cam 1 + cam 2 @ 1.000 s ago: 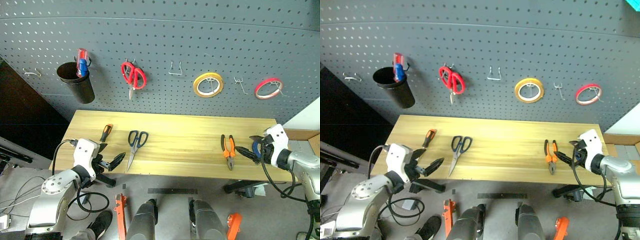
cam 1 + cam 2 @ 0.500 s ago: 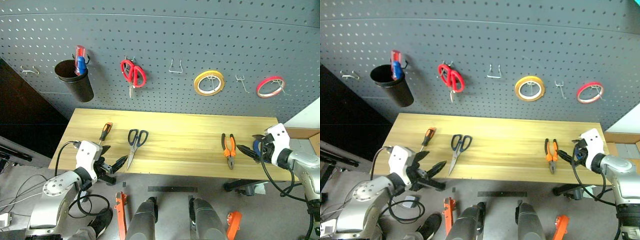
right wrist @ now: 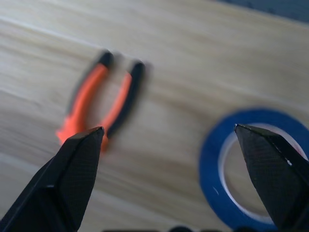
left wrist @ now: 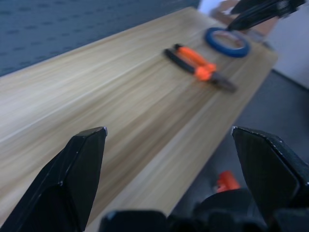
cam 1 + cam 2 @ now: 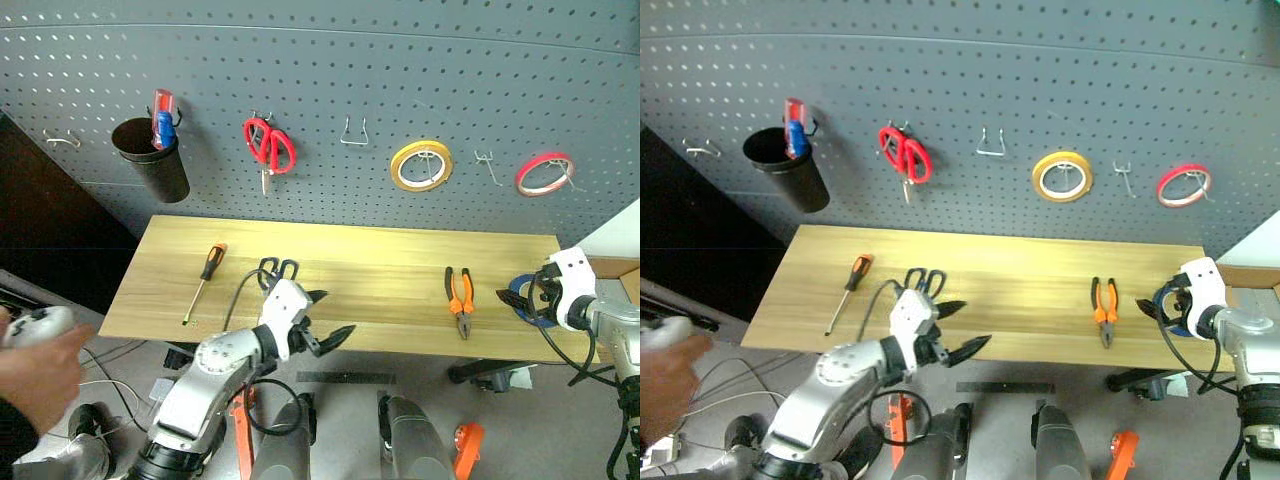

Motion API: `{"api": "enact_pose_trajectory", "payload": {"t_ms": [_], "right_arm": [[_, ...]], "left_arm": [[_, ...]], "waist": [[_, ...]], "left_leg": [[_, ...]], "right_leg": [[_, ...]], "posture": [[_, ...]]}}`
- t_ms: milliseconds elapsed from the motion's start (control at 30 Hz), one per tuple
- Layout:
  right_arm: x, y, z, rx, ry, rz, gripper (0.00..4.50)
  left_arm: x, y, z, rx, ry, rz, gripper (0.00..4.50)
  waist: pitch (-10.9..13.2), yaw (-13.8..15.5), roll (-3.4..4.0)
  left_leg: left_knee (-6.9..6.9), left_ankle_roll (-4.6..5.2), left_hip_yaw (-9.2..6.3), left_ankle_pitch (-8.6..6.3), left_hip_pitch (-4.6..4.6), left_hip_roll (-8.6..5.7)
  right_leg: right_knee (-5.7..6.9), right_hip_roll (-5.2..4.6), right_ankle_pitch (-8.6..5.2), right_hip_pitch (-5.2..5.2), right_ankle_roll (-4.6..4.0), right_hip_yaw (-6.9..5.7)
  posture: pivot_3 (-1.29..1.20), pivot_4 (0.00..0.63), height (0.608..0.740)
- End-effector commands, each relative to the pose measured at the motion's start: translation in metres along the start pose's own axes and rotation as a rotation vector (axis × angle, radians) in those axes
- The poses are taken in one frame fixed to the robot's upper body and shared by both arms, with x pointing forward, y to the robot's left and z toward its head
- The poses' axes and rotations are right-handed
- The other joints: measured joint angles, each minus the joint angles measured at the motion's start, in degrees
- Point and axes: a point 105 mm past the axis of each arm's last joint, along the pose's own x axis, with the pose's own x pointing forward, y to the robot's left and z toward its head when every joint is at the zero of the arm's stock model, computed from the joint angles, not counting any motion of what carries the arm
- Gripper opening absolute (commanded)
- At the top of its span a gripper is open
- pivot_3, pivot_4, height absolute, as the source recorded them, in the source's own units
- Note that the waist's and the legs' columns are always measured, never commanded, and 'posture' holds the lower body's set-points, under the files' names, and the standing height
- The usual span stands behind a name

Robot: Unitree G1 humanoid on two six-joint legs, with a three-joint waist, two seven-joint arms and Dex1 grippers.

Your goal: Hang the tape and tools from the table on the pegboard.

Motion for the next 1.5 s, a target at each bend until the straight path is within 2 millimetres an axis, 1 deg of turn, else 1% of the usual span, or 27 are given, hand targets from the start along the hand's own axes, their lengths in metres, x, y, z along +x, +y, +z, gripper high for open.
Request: {"api": "enact_pose_trajectory", "payload": {"t_ms": [33, 167, 233, 300, 500, 633, 800, 1000, 1167, 1200, 1233, 1267, 1333, 1500], "right_arm": [[-0.001, -0.008, -0.001, -0.017, 0.040, -0.023, 4.50], [0.003, -0.012, -0.007, -0.034, 0.081, -0.018, 4.50], [0.005, -0.012, -0.008, -0.048, 0.092, -0.011, 4.50], [0.007, -0.013, -0.006, -0.050, 0.091, -0.005, 4.50], [0.012, -0.016, 0.005, -0.070, 0.077, 0.005, 4.50], [0.016, -0.013, 0.006, -0.082, 0.092, 0.028, 4.50], [0.023, -0.012, 0.004, -0.032, 0.110, 0.059, 4.50], [0.025, -0.022, -0.008, -0.007, 0.136, 0.028, 4.50], [0.032, -0.017, -0.015, -0.004, 0.158, 0.047, 4.50], [0.033, -0.015, -0.016, -0.007, 0.158, 0.059, 4.12], [0.034, -0.014, -0.016, -0.003, 0.153, 0.066, 3.95], [0.035, -0.013, -0.016, 0.003, 0.149, 0.066, 3.60], [0.035, -0.014, -0.016, 0.006, 0.147, 0.052, 3.04], [0.035, -0.015, -0.015, 0.001, 0.135, 0.047, 1.36]], "left_arm": [[0.017, -0.017, 0.011, 0.011, -0.020, -0.060, 4.44], [0.039, -0.034, 0.017, 0.009, -0.022, -0.123, 4.44], [0.044, -0.041, 0.020, 0.022, -0.027, -0.148, 4.44], [0.052, -0.049, 0.025, 0.007, -0.053, -0.169, 4.44], [0.065, -0.060, 0.033, -0.002, -0.088, -0.180, 4.44], [0.070, -0.068, 0.038, -0.008, -0.106, -0.193, 4.44], [0.068, -0.072, 0.043, -0.027, -0.120, -0.183, 4.44], [0.060, -0.075, 0.043, -0.041, -0.115, -0.178, 4.44], [0.055, -0.074, 0.043, -0.049, -0.107, -0.165, 4.44], [0.055, -0.074, 0.044, -0.049, -0.107, -0.164, 4.50], [0.054, -0.074, 0.045, -0.049, -0.107, -0.163, 4.50], [0.054, -0.074, 0.045, -0.050, -0.107, -0.161, 4.50], [0.053, -0.073, 0.046, -0.050, -0.106, -0.158, 4.50], [0.053, -0.070, 0.045, -0.052, -0.103, -0.148, 4.50]], "waist": [[0.3, -0.2, -0.02], [1.5, -1.0, -0.06], [2.0, -1.3, -0.05], [2.6, -1.5, -0.06], [3.0, -1.6, -0.08], [3.4, -1.5, -0.11], [4.3, -1.7, -0.15], [5.2, -1.7, -0.12], [5.4, -1.7, -0.26], [5.4, -1.7, -0.28], [5.4, -1.7, -0.29], [5.4, -1.7, -0.29], [5.5, -1.7, -0.34], [5.5, -1.7, -0.38]], "left_leg": [[0.00, 0.00, 0.00, 0.00, 0.00, 0.03], [0.07, 0.01, 0.23, 0.00, 0.02, 0.02], [0.07, 0.02, 0.26, 0.00, 0.00, 0.01], [0.06, 0.06, 0.32, -0.03, 0.00, 0.01], [0.07, 0.07, 0.50, -0.03, -0.19, -0.01], [0.08, 0.06, 0.51, -0.03, -0.20, -0.01], [0.20, 0.07, 0.59, -0.03, -0.30, -0.02], [0.20, 0.07, 0.58, -0.03, -0.37, -0.03], [0.22, 0.06, 0.58, -0.03, -0.40, -0.02], [0.22, 0.06, 0.57, -0.03, -0.40, -0.02], [0.24, 0.06, 0.57, -0.03, -0.40, -0.02], [0.25, 0.06, 0.58, -0.03, -0.40, -0.02], [0.28, 0.06, 0.58, -0.03, -0.40, -0.02], [0.33, 0.06, 0.57, -0.03, -0.41, -0.01]], "right_leg": [[0.00, 0.02, -0.02, 0.00, 0.03, 0.00], [0.02, 0.02, -0.05, 0.01, 0.15, 0.20], [0.00, 0.02, -0.01, -0.01, 0.21, 0.23], [0.03, 0.01, 0.08, -0.04, 0.07, 0.29], [0.07, 0.01, 0.17, -0.34, 0.06, 0.44], [0.08, 0.01, 0.15, -0.36, 0.14, 0.45], [0.08, 0.01, 0.25, -0.41, 0.23, 0.54], [0.08, 0.01, 0.28, -0.46, 0.20, 0.54], [0.09, 0.01, 0.29, -0.48, 0.21, 0.53], [0.09, 0.01, 0.29, -0.48, 0.21, 0.52], [0.08, 0.01, 0.30, -0.47, 0.23, 0.53], [0.08, 0.01, 0.29, -0.47, 0.26, 0.53], [0.08, 0.01, 0.27, -0.46, 0.32, 0.53], [0.09, 0.01, 0.28, -0.45, 0.34, 0.54]], "posture": [[-0.11, 0.332, 0.740], [-0.10, 0.365, 0.740], [-0.11, 0.378, 0.740], [-0.11, 0.385, 0.740], [-0.11, 0.392, 0.740], [-0.11, 0.401, 0.740], [-0.11, 0.416, 0.740], [-0.10, 0.422, 0.740], [-0.08, 0.429, 0.740], [-0.08, 0.428, 0.740], [-0.08, 0.426, 0.740], [-0.07, 0.423, 0.740], [-0.07, 0.423, 0.740], [-0.07, 0.423, 0.740]]}}
